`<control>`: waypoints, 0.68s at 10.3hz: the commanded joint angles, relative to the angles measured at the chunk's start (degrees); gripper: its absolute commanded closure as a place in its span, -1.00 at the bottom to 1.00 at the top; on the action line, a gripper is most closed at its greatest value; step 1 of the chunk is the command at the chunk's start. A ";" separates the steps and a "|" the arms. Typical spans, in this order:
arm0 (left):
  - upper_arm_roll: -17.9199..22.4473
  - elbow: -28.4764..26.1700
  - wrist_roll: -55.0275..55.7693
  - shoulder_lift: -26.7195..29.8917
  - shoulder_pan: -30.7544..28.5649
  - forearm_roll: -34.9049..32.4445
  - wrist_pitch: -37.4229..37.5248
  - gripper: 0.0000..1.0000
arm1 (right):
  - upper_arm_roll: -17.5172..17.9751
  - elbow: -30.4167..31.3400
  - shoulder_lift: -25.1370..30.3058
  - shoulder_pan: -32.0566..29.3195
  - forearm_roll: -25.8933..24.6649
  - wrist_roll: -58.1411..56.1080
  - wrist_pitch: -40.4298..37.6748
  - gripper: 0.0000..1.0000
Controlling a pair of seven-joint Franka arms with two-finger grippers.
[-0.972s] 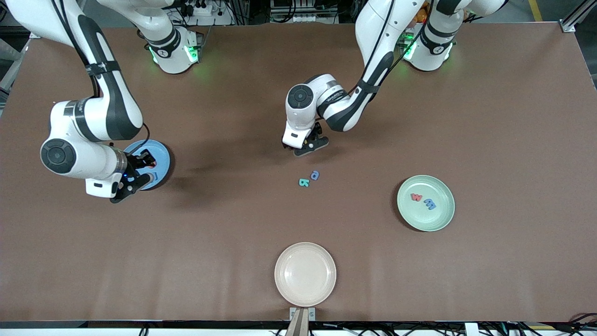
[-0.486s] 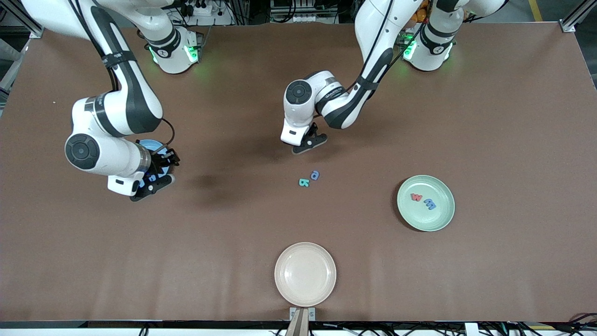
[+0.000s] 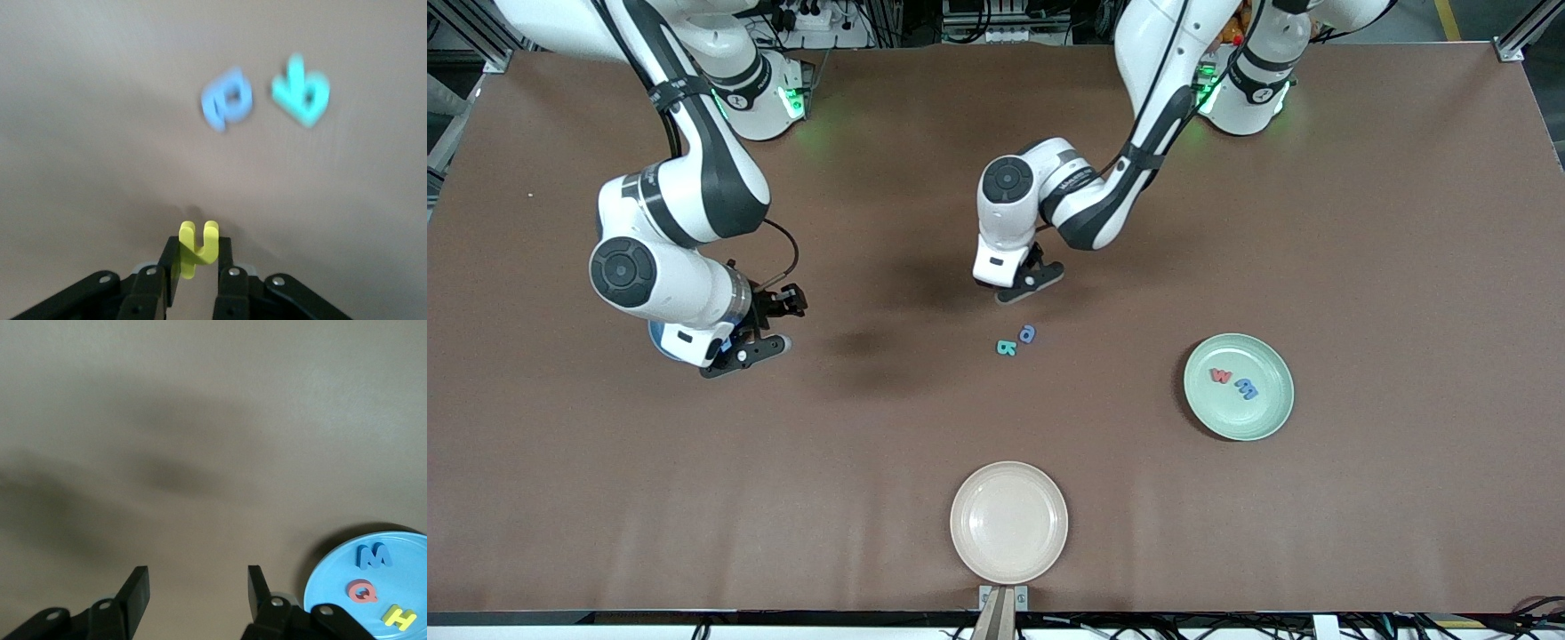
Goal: Sort uppercase to blue plate, lowercase to green plate
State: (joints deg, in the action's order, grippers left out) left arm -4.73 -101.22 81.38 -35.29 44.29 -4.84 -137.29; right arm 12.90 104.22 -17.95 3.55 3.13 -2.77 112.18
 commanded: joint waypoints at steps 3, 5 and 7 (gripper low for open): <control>2.18 -1.26 -0.24 6.46 -14.36 -3.76 3.52 1.00 | 0.81 -1.21 0.29 -0.03 0.65 8.27 -0.56 -0.85; 2.01 -0.21 -5.50 6.46 -23.06 -4.21 3.52 1.00 | 3.00 -1.21 0.29 0.93 0.57 17.75 -0.30 -0.87; 1.75 -0.03 -11.65 6.46 -30.89 -3.95 3.52 1.00 | 3.71 -1.03 0.11 3.38 0.83 19.46 2.41 -1.00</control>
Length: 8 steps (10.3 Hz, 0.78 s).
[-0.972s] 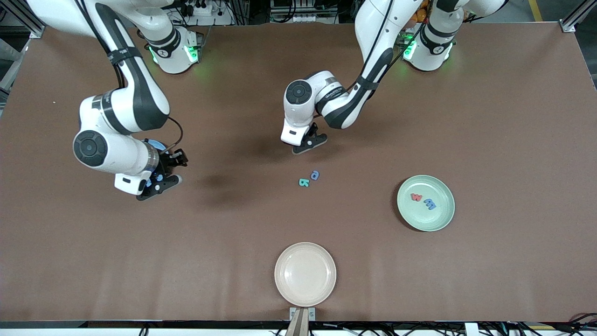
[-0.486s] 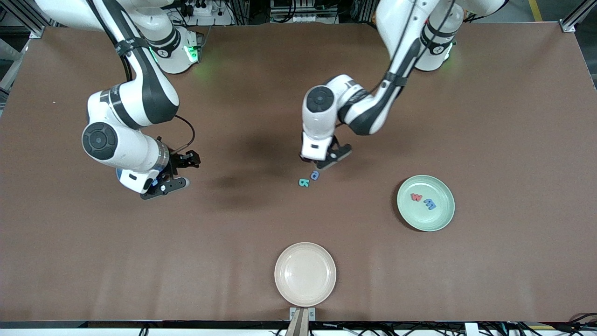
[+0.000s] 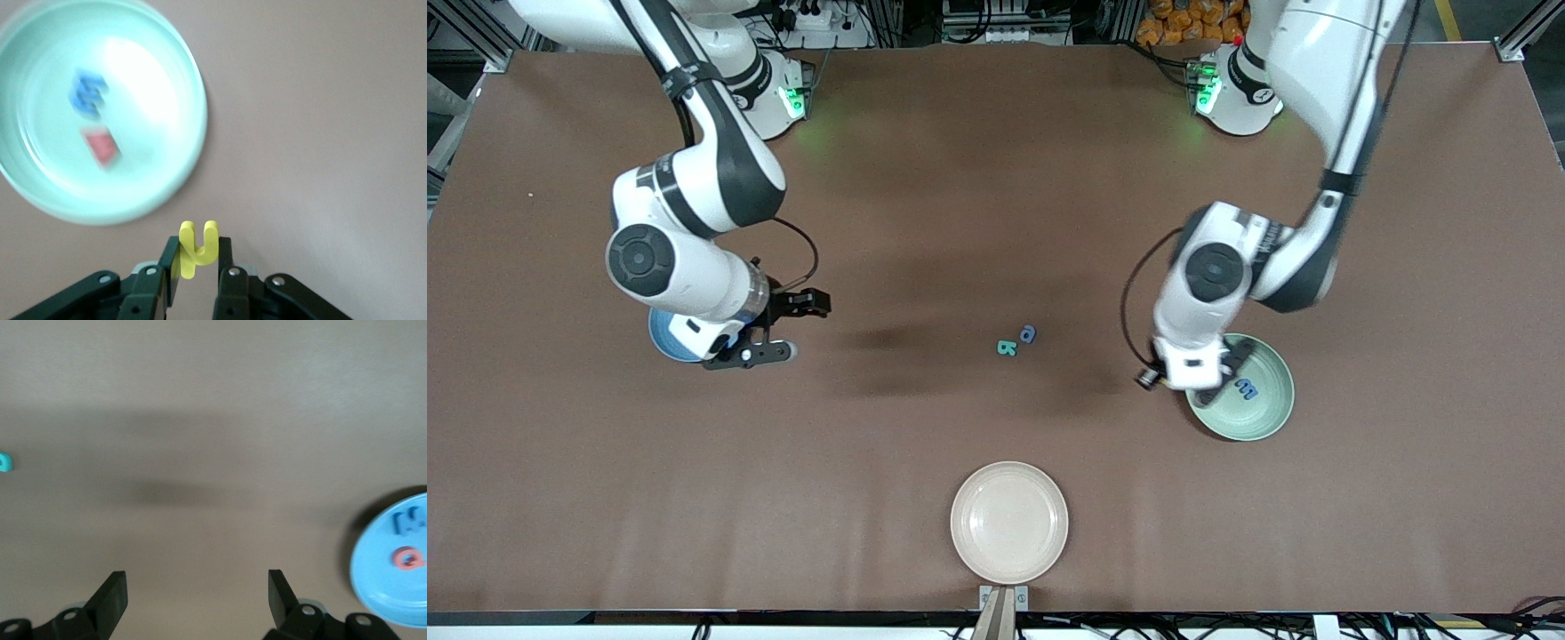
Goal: Sort uppercase to blue plate, lowercase to green plate
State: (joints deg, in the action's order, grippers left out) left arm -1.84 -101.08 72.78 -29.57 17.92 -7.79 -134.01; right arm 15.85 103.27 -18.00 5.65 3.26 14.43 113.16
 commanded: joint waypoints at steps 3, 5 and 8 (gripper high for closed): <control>-1.24 -0.52 -9.05 -0.13 -9.48 -0.39 1.29 1.00 | 0.85 1.06 -2.29 5.32 0.78 2.44 8.64 -1.00; -1.24 -0.70 -9.23 -0.57 -9.48 -0.30 2.78 0.83 | 0.76 0.97 -4.84 9.71 1.05 15.73 13.21 -1.00; -1.32 -0.53 -9.76 -0.49 -9.13 -0.30 5.07 -1.00 | 0.76 -0.87 -8.61 14.47 0.61 29.04 16.20 -1.00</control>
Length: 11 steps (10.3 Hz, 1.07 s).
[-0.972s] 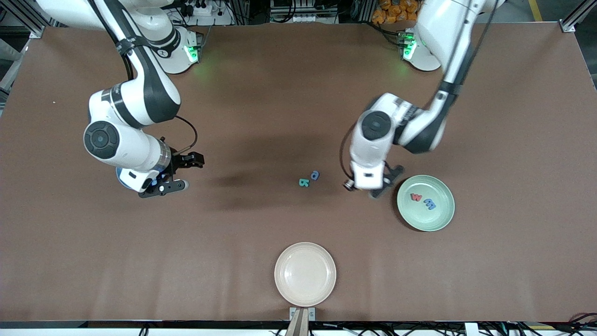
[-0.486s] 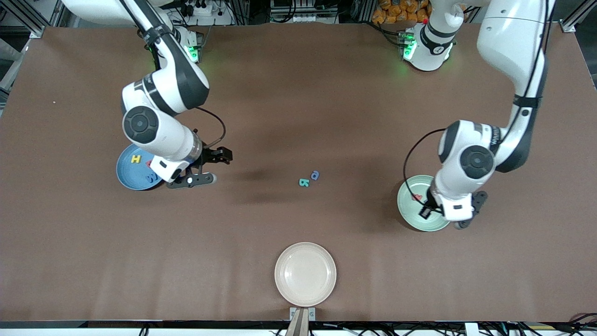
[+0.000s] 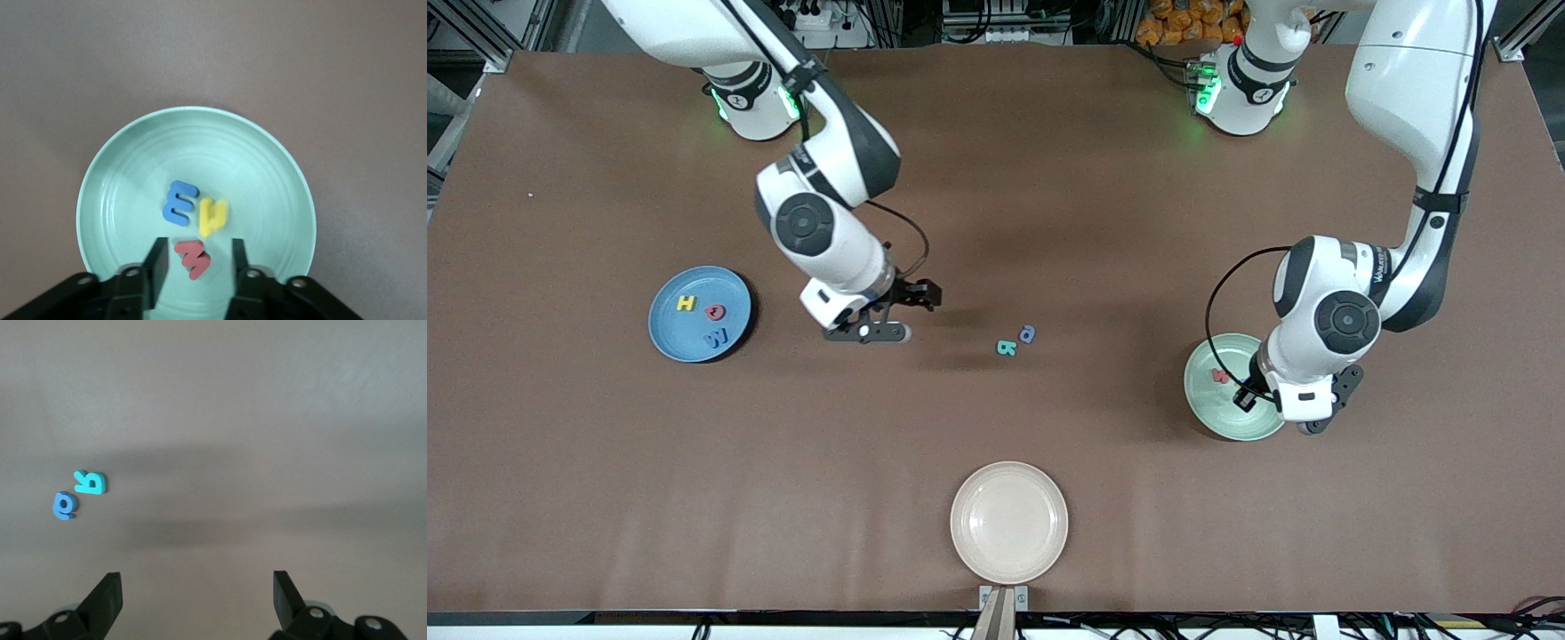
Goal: Sort uppercase to blue plate, lowercase to green plate
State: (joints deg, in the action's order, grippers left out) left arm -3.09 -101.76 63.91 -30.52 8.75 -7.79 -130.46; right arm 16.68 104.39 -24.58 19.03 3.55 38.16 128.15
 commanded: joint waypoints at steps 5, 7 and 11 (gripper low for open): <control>-1.12 0.43 -0.99 0.55 0.66 -0.21 1.62 -1.00 | -5.05 -9.44 -10.38 10.12 -0.73 19.64 7.64 -1.00; -2.71 0.43 -0.37 0.47 1.09 -0.21 1.62 -1.00 | -9.02 -13.23 -13.82 14.61 -2.66 25.36 7.64 -1.00; -3.42 1.13 -0.37 0.46 1.01 -0.21 1.53 -1.00 | -15.08 -21.75 -20.41 22.17 -6.00 31.89 4.58 -1.00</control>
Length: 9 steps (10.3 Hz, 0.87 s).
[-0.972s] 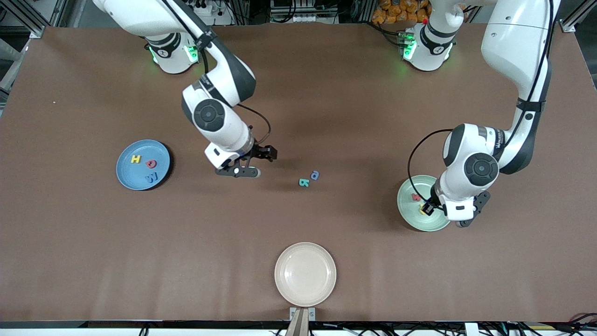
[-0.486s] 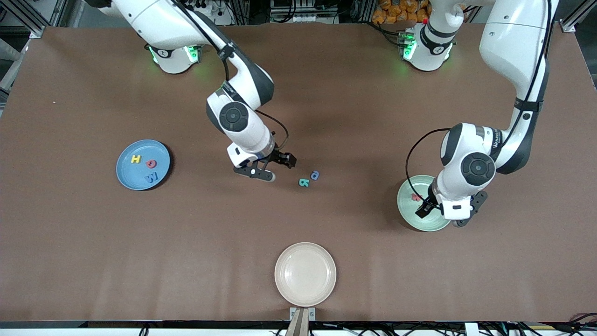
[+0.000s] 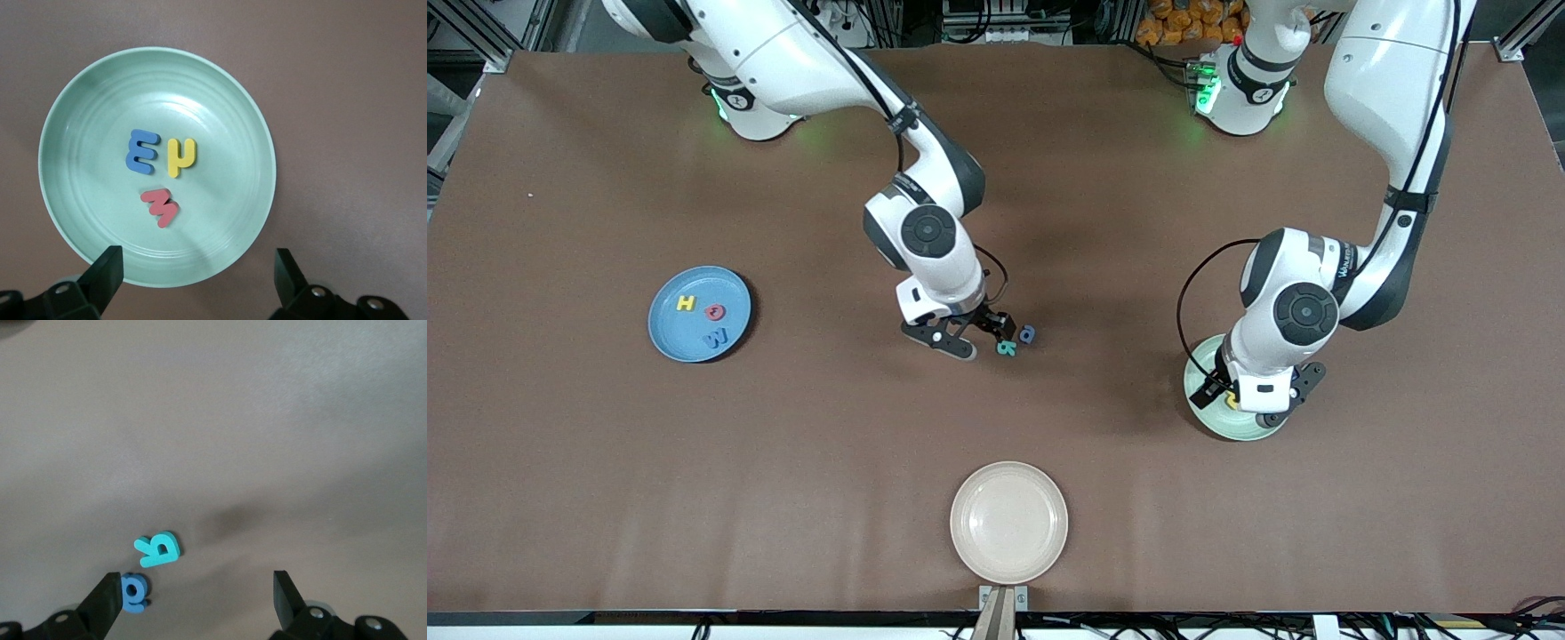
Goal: Sort uppercase to blue plate, lowercase to green plate
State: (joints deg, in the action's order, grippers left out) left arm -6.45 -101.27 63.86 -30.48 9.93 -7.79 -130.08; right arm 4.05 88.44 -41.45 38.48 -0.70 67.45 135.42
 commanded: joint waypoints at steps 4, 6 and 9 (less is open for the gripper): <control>-0.05 1.52 -1.01 0.24 -1.05 0.75 1.15 -1.00 | -3.61 -9.23 -6.79 4.76 -6.86 1.82 -2.79 -0.96; -0.05 3.00 -0.84 0.24 -1.31 3.03 1.15 -1.00 | -3.61 -9.87 -7.94 5.03 -6.95 -2.38 -0.78 -0.96; 0.04 3.80 -0.93 -0.11 -1.49 5.32 1.15 -1.00 | -3.61 -9.95 -7.77 4.24 -6.77 -3.55 -0.33 -0.96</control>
State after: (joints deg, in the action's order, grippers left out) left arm -6.33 -98.42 63.85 -30.45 8.65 -4.17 -130.08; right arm 0.76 80.40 -48.37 42.70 -6.96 64.67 135.16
